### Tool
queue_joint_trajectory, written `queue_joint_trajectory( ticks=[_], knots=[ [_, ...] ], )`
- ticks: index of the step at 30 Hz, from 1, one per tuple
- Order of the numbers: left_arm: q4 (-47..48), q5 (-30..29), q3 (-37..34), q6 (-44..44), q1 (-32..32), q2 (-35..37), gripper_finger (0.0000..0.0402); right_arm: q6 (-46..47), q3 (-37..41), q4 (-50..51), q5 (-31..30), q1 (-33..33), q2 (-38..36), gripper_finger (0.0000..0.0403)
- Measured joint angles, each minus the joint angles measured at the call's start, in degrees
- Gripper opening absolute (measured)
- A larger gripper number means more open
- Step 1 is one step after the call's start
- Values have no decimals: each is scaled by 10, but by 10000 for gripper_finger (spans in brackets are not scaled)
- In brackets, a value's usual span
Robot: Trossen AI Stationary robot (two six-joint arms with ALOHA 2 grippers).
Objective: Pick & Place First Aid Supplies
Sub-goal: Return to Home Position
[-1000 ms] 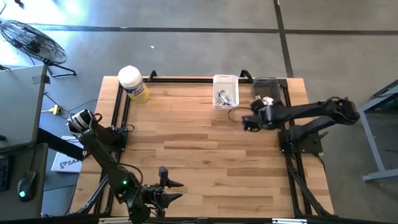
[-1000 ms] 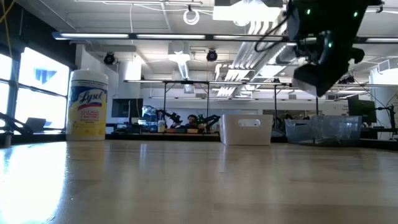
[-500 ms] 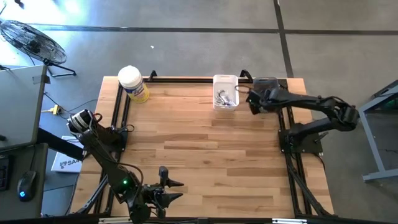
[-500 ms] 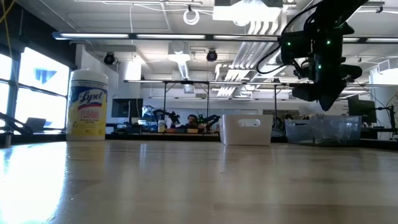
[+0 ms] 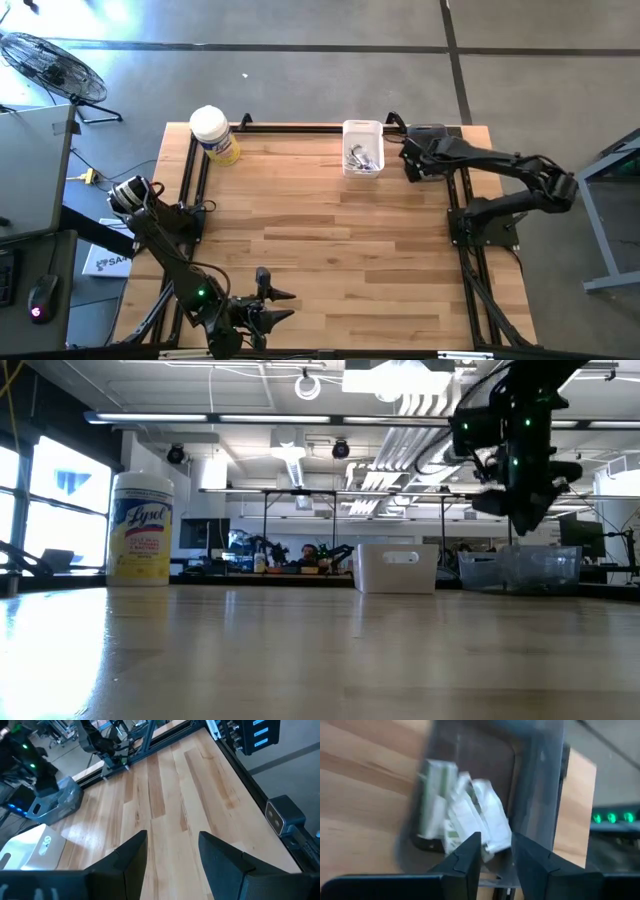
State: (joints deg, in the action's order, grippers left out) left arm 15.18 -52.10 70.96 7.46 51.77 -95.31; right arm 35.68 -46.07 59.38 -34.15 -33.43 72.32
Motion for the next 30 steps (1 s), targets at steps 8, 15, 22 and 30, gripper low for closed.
queue_joint_trajectory(
  ticks=[8, 15, 22, 30],
  knots=[
    [-5, 1, 0, -1, 0, 0, 172, -56, -59, -50, 43, 112, -68, 76],
    [-5, 64, 0, -1, 0, 0, 172, -62, -4, -218, 87, 269, -119, 42],
    [-25, 77, 0, -1, 0, 0, 172, -90, 98, -471, 150, 398, -124, 15],
    [-58, 60, -3, -23, -7, 0, 172, -130, 233, -791, 226, 527, -124, 2]
  ],
)
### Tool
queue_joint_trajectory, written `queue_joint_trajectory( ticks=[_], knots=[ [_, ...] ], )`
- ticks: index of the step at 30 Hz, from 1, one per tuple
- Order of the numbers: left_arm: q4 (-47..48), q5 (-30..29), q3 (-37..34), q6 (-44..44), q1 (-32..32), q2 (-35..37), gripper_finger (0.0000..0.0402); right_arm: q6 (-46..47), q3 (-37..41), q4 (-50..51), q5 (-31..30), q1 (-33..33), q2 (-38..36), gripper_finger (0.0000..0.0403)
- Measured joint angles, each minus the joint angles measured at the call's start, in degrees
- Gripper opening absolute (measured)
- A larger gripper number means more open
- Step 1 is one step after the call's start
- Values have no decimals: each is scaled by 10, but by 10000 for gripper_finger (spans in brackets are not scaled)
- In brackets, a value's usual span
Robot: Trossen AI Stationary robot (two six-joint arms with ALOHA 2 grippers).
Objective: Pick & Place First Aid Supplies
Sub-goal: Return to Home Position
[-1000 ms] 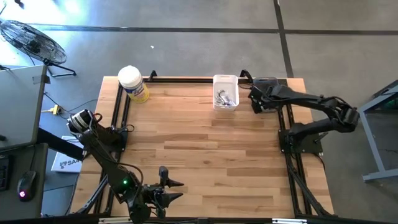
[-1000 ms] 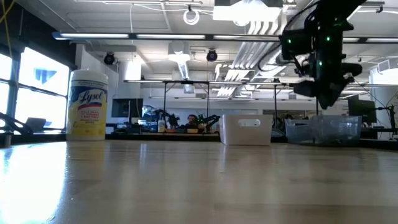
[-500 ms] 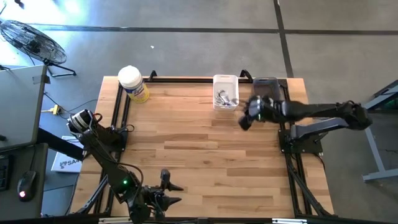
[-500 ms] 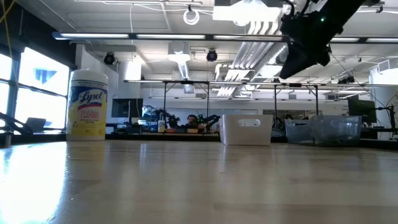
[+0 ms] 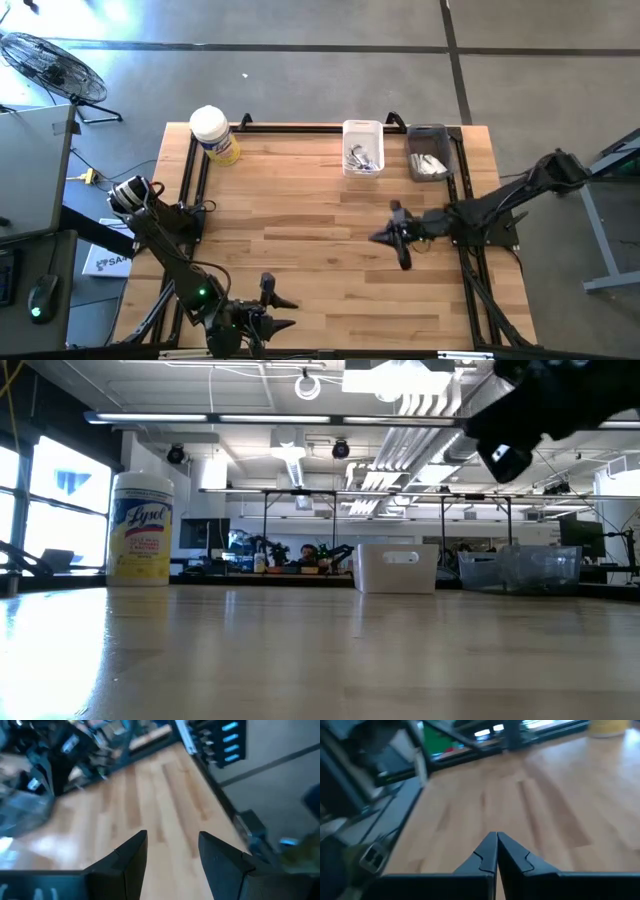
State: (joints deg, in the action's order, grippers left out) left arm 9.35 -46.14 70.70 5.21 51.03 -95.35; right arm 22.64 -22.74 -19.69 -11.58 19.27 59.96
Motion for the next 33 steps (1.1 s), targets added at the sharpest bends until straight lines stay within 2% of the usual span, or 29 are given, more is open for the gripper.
queue_joint_trajectory(
  ticks=[4, 8, 11, 15, 18, 21, 30, 33],
  knots=[
    [-3, 63, -13, 26, -32, 0, 172, -2, 44, -41, 7, 39, -6, 1],
    [-19, 85, -36, 43, -73, 0, 172, -3, 72, -47, 9, 46, -36, 2],
    [-37, 86, -60, 45, -104, 1, 172, -8, 93, -39, 19, 31, -80, 1],
    [-57, 119, -89, 40, -153, 25, 172, -4, 120, -31, 75, -15, -144, 1],
    [-95, 146, -121, 21, -188, 52, 172, -9, 137, -32, 96, -52, -185, 1],
    [-128, 143, -156, 12, -204, 95, 172, -34, 151, -34, 117, -80, -222, 1],
    [-243, 176, -311, 15, -207, 231, 172, -57, 161, -20, 211, -141, -325, 0],
    [-277, 184, -362, 10, -207, 277, 172, -76, 162, -18, 215, -151, -349, 0]
  ],
)
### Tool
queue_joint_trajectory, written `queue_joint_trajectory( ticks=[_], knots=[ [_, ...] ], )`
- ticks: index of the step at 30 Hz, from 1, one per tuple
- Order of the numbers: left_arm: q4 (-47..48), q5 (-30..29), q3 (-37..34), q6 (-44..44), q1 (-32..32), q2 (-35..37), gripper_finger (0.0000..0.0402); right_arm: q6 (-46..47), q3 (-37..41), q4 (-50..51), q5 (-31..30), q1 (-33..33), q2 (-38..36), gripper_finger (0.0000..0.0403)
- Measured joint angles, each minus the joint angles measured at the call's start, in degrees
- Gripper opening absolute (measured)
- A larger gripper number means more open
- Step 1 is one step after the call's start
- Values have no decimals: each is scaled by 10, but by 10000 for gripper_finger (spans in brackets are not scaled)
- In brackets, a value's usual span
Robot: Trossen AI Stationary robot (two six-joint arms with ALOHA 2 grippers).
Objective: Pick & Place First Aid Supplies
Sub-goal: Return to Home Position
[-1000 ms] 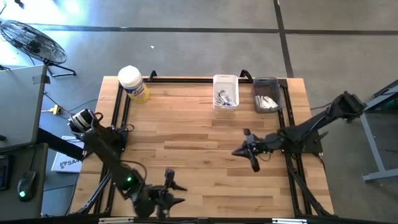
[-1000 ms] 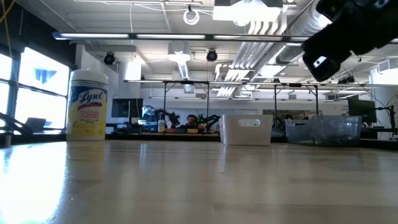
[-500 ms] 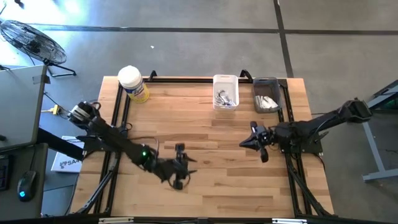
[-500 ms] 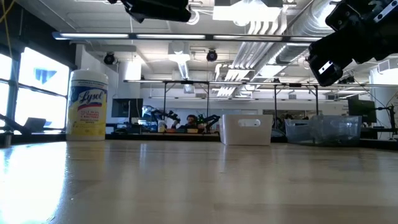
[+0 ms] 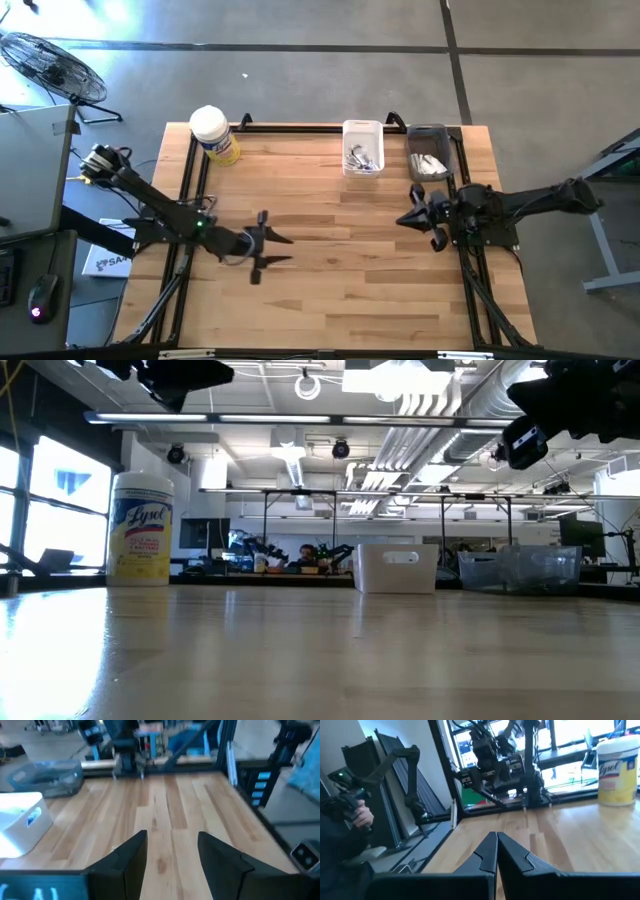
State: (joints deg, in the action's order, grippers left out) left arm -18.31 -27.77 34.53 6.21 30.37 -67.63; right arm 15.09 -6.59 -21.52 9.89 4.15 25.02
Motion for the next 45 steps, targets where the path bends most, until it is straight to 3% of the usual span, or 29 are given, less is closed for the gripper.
queue_joint_trajectory(
  ticks=[13, 21, 29, 40, 45],
  knots=[
    [40, 36, -122, 2, 4, 224, 172, -16, 0, 24, -22, -15, -45, 0],
    [59, 226, -153, -10, -81, 317, 172, -17, -1, 34, -27, -15, -37, 0],
    [68, 205, -182, -26, -154, 404, 172, -4, -1, 36, -53, -15, -37, 0],
    [109, 269, -254, -31, -193, 626, 172, -10, -1, 37, -36, -15, -37, 0],
    [118, 285, -282, -32, -206, 674, 172, -19, -1, 37, -33, -15, -37, 0]
  ],
)
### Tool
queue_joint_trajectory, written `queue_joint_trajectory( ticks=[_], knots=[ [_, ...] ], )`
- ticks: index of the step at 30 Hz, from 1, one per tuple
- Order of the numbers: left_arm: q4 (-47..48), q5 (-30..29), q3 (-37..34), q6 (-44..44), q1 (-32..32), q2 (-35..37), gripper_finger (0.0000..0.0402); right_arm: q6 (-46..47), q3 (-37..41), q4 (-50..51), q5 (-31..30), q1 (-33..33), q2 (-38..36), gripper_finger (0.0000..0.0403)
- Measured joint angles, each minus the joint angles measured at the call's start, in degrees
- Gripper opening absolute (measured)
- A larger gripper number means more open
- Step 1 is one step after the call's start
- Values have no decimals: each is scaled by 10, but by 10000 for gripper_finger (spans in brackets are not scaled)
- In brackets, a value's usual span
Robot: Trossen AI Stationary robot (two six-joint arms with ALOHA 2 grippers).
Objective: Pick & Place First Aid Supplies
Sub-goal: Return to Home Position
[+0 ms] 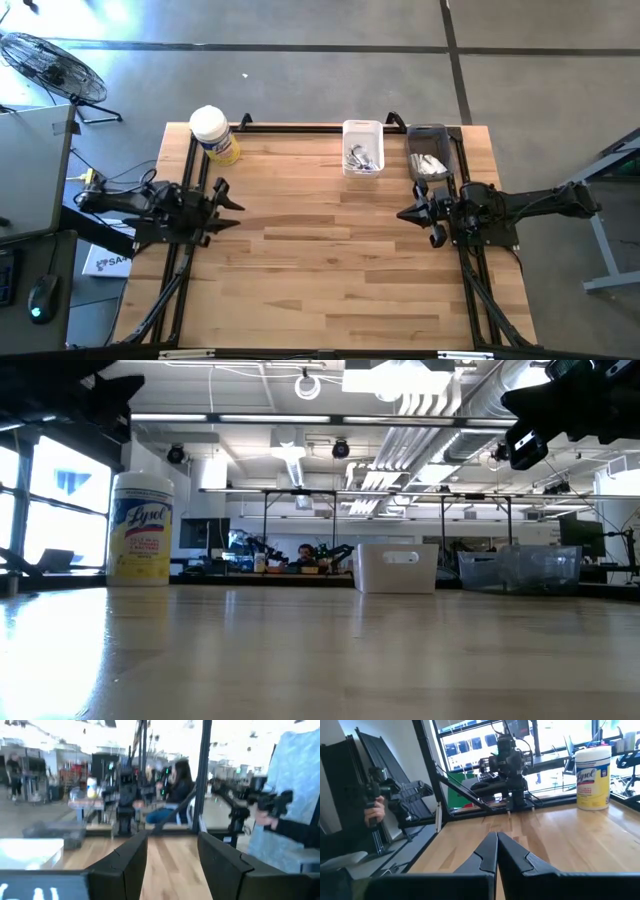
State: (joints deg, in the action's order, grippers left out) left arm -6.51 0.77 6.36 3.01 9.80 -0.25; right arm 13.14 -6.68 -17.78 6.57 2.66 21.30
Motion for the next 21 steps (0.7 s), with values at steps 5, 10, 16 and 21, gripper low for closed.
queue_joint_trajectory(
  ticks=[5, 10, 16, 21],
  knots=[
    [-4, 4, -17, 6, -24, -2, 172, -2, 0, 0, 0, 0, 4, 0],
    [-58, 45, -46, 5, -60, -1, 172, -5, 0, 0, 3, 0, 12, 0],
    [-42, 78, -55, 26, -111, -1, 172, -9, 0, 0, 7, 0, 13, 0],
    [-30, 75, -55, -1, -113, -1, 172, -7, 0, 5, 27, 0, -1, 0]
  ],
)
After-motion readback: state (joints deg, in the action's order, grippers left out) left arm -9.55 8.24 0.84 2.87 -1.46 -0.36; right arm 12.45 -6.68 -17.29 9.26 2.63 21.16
